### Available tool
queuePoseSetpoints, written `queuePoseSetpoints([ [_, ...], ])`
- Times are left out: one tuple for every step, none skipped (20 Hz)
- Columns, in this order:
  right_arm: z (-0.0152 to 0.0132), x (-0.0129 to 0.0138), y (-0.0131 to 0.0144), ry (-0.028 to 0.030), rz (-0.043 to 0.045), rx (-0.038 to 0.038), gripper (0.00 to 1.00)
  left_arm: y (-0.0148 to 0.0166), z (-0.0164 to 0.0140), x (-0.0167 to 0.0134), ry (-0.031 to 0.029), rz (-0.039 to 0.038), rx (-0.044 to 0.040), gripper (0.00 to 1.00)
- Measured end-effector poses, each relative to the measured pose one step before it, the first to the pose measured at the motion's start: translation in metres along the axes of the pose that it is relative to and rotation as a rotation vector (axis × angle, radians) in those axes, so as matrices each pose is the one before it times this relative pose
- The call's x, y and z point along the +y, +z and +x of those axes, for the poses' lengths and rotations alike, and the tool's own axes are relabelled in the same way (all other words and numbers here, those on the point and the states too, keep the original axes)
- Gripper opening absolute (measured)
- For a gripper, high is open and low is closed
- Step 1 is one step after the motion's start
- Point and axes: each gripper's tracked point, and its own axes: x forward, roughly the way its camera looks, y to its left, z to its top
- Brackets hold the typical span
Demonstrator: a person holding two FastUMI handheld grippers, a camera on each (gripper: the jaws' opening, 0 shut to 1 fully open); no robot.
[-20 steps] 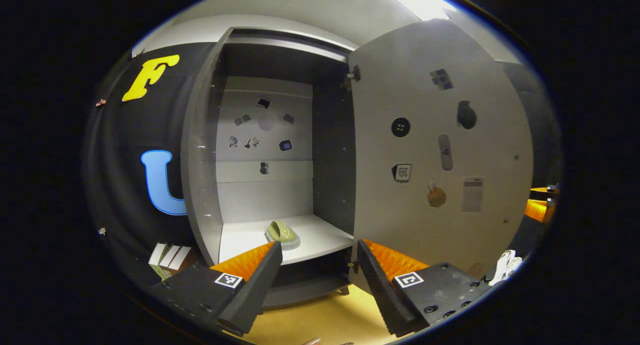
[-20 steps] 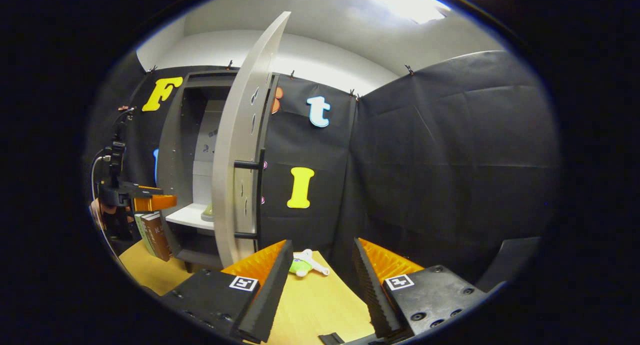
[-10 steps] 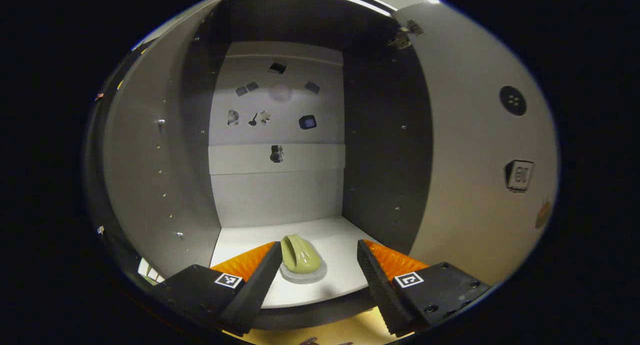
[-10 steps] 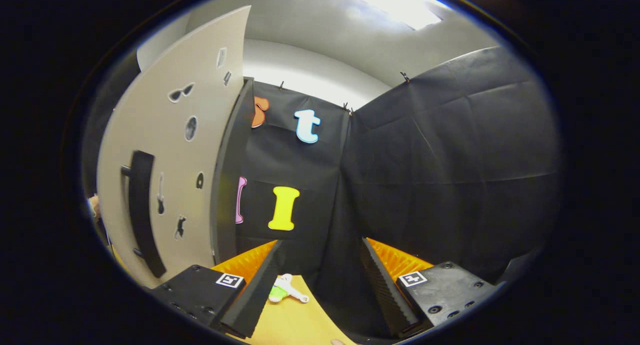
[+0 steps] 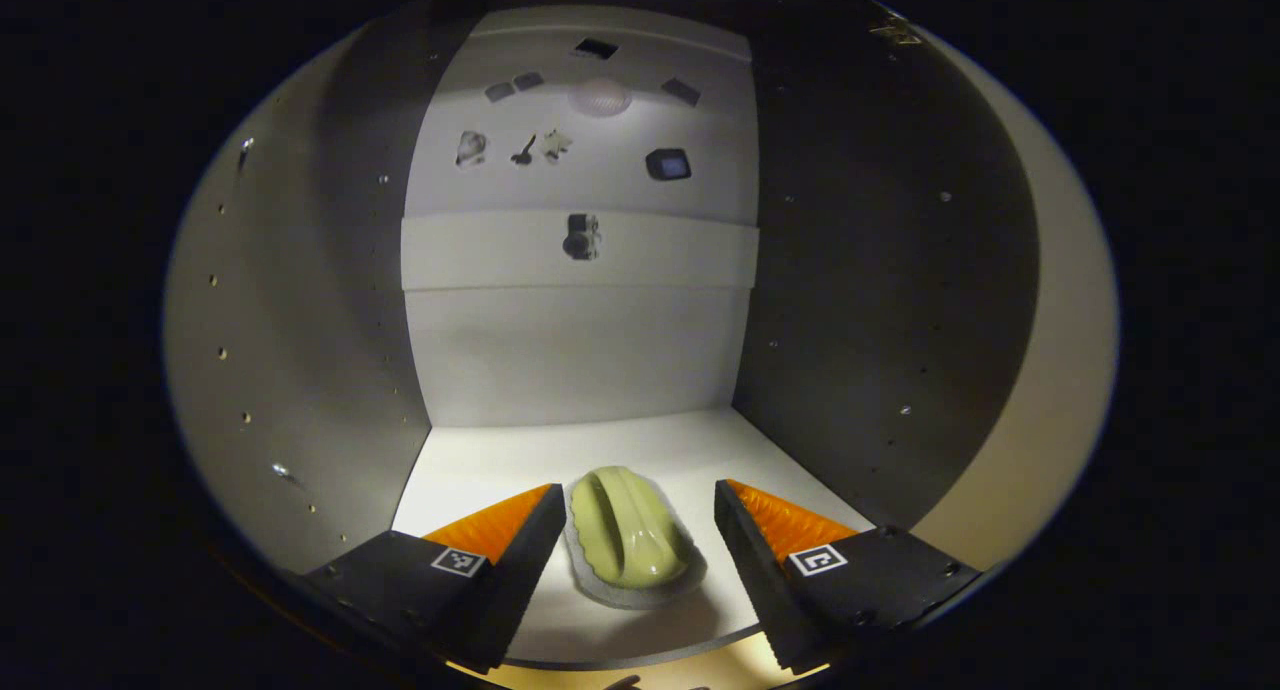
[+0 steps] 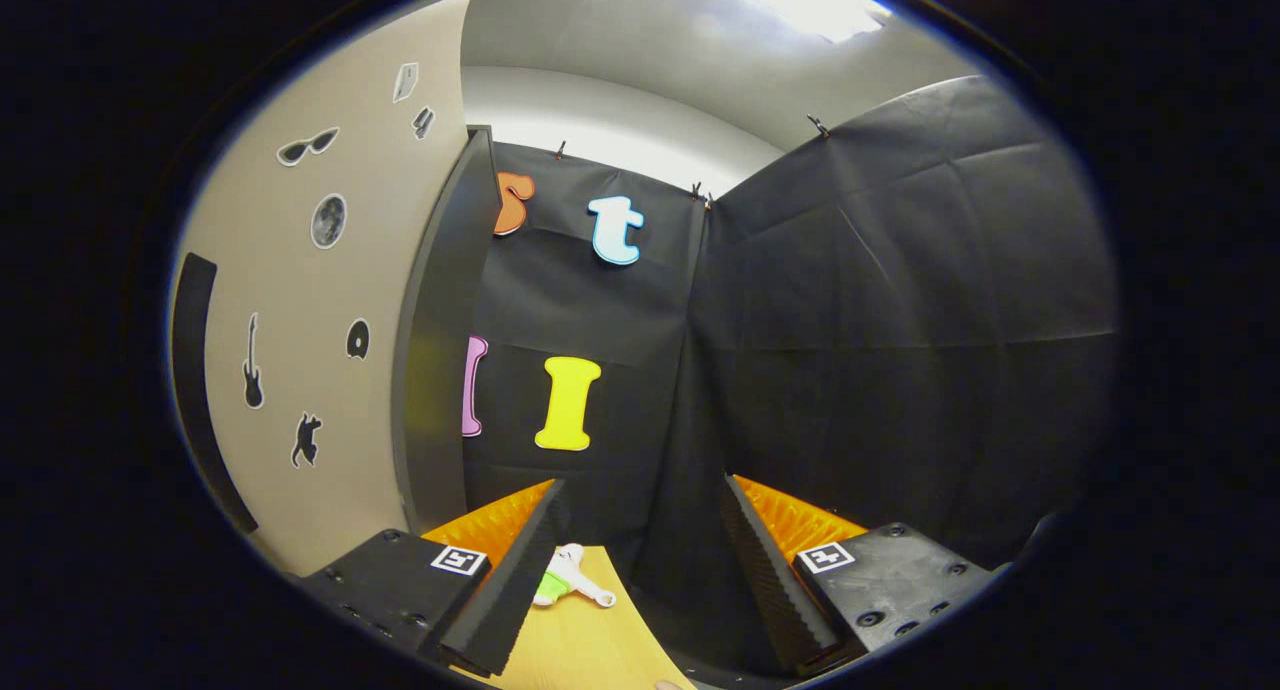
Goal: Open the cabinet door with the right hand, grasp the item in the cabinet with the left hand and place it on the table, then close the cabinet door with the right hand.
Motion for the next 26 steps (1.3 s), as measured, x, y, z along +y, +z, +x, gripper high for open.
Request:
queuePoseSetpoints([
  [0.00225,-0.00239,-0.00132,-0.00416,-0.00304,0.00004,0.96,-0.00407,0.00563,0.00306,0.00843,-0.00816,0.01712,0.93],
  [0.00212,-0.00166,-0.00123,-0.00576,-0.00564,-0.00276,0.96,-0.00164,0.00526,0.00231,0.00651,-0.00825,0.01212,0.91],
  [0.0019,-0.00128,-0.00133,-0.00414,-0.00341,-0.00075,0.97,-0.00292,0.00552,0.00137,0.00564,-0.0082,0.01369,0.89],
  [0.00295,0.00113,-0.00314,0.00139,0.00149,0.0038,0.96,-0.00074,0.00329,0.00092,0.00921,-0.0109,0.00981,0.82],
  [0.0008,0.00212,-0.00314,0.00642,0.00598,0.00677,0.96,0.00156,0.00508,0.00133,0.00798,-0.00865,-0.00366,0.79],
  [0.00128,0.0029,-0.00289,0.00748,0.00581,0.00459,0.96,0.00187,0.00187,-0.0025,-0.00907,-0.00298,-0.00179,0.71],
  [0.00039,0.0006,-0.00248,0.00378,0.00203,0.00304,0.97,0.00094,0.00046,-0.00229,-0.00668,0.00381,0.00184,0.69],
  [0.00252,-0.00071,-0.00218,-0.00005,-0.00142,0.00275,0.97,0.00046,0.00149,-0.001,0.00539,0.01313,0.00351,0.65],
  [0.00122,-0.00026,-0.00228,-0.0003,-0.00127,0.00434,0.97,-0.0016,0.00259,-0.0013,0.00127,0.0152,0.0075,0.69],
  [0.00121,0.00026,-0.0024,0.00072,0.00185,0.00356,0.97,-0.00368,0.00127,-0.00191,0.00148,0.01535,0.01586,0.61],
  [0.0003,0.00102,-0.00091,0.00415,0.00564,0.00124,0.97,-0.0041,0.00282,-0.00119,0.00529,0.0063,0.01776,0.59],
  [0.00074,0.0014,-0.00093,0.00266,0.00414,-0.00062,0.97,-0.00185,0.00213,0.00015,0.01056,0.00145,0.00618,0.56],
  [0.00118,-0.00086,-0.00067,0.00121,0.00139,-0.00068,0.97,0.00088,0.00105,-0.00035,0.00535,-0.00326,-0.0058,0.55],
  [0.00117,-0.00178,-0.00111,-0.00114,-0.00196,0.00228,0.97,0.00248,0.00105,-0.00209,-0.00243,-0.00907,-0.00772,0.45],
  [-0.00003,-0.00086,-0.00184,-0.00271,-0.00289,0.00491,0.97,0.00003,-0.00073,0.00149,0.00665,-0.00812,-0.00248,0.36],
  [0.00211,0.00099,-0.00185,-0.00247,-0.00192,0.00464,0.96,0.00018,-0.0002,0.00129,0.0105,-0.00121,-0.00139,0.27],
  [0.00059,-0.00029,-0.00148,-0.00045,0.00113,0.00404,0.96,-0.00048,-0.00028,0.00131,0.01244,0.00082,0.00034,0.24],
  [0.00067,-0.00013,-0.00114,0.00134,0.00489,0.00306,0.96,0.00018,-0.00119,0.00144,0.01363,0.00106,0.00022,0.24],
  [-0.00019,0.00002,-0.00018,0.00522,0.00693,0.00155,0.97,-0.00058,-0.00175,0.00174,0.01437,-0.00316,-0.00066,0.23],
  [-0.00016,-0.00028,0.00087,0.00821,0.00674,0.00016,0.97,0.00011,-0.00295,0.0017,0.01277,-0.00495,0.00031,0.23],
  [-0.0009,0.00018,0.0011,0.01036,0.00514,-0.00243,0.97,0.00082,-0.00443,0.00117,0.00973,-0.00363,-0.00532,0.23],
  [-0.00165,0.00195,0.00149,0.01426,0.00414,-0.00448,0.97,0.00281,-0.00569,0.00032,0.00828,0.00131,-0.01195,0.23],
  [-0.00169,0.00202,0.00228,0.0161,0.00448,-0.00472,0.97,0.00276,-0.00762,0.00036,0.00783,0.00853,-0.01255,0.22],
  [-0.00167,0.00331,0.00141,0.01936,0.00467,-0.00291,0.96,0.00317,-0.00901,-0.00029,0.00534,0.01439,-0.01276,0.22],
  [-0.00114,0.00467,0.00085,0.0158,0.00368,-0.00282,0.96,0.00274,-0.01111,-0.00124,0.00285,0.0112,-0.01293,0.23],
  [0.00157,0.00768,0.00136,0.01589,0.00319,-0.00565,0.97,0.00261,-0.01063,-0.00123,-0.00154,0.00395,-0.01163,0.22],
])
